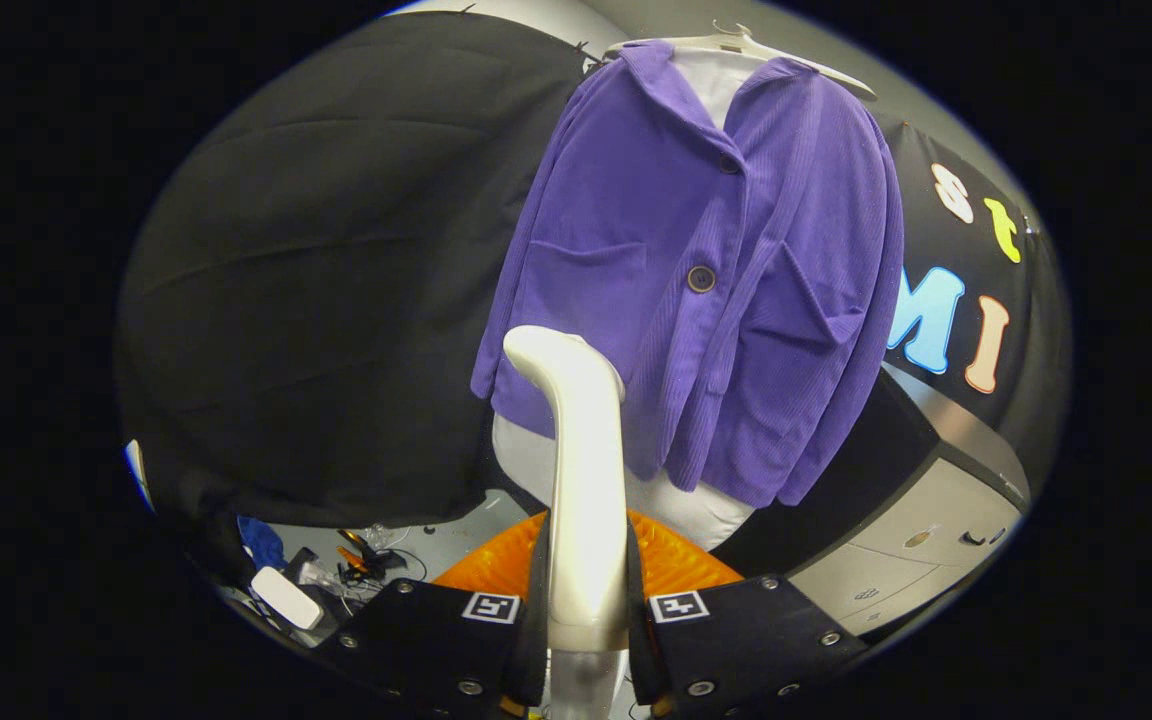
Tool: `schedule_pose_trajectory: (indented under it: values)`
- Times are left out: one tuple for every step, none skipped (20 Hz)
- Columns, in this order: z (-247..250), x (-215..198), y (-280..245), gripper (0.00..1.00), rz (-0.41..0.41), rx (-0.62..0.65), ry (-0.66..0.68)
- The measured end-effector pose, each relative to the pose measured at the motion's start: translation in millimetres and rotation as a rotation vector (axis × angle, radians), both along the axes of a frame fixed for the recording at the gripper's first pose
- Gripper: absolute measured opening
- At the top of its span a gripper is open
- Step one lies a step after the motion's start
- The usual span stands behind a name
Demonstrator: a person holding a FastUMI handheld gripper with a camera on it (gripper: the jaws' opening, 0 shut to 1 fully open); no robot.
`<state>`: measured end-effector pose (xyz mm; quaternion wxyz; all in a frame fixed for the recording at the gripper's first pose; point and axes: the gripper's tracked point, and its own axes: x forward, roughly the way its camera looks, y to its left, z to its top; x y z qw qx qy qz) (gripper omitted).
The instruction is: Iron the clothes twice with a garment steamer, once on the left side and once on the right side.
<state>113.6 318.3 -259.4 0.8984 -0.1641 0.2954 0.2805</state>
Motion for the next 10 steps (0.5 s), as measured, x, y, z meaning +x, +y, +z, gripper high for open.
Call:
schedule_pose_trajectory:
  values:
    - [-8, -7, 0, 0.33, 0.007, -0.008, 0.018]
    - [-14, -13, 0, 0.33, 0.014, -0.014, 0.031]
    - [-20, -18, -1, 0.33, 0.020, -0.023, 0.040]
    - [-23, -20, -3, 0.33, 0.025, -0.032, 0.047]
    - [-27, -21, -5, 0.33, 0.027, -0.036, 0.053]
    - [-29, -26, -7, 0.33, 0.031, -0.037, 0.060]
    - [-34, -35, -8, 0.33, 0.035, -0.040, 0.069]
    - [-37, -42, -10, 0.33, 0.040, -0.042, 0.076]
    - [-39, -47, -12, 0.33, 0.043, -0.044, 0.080]
    - [-42, -51, -15, 0.33, 0.048, -0.048, 0.086]
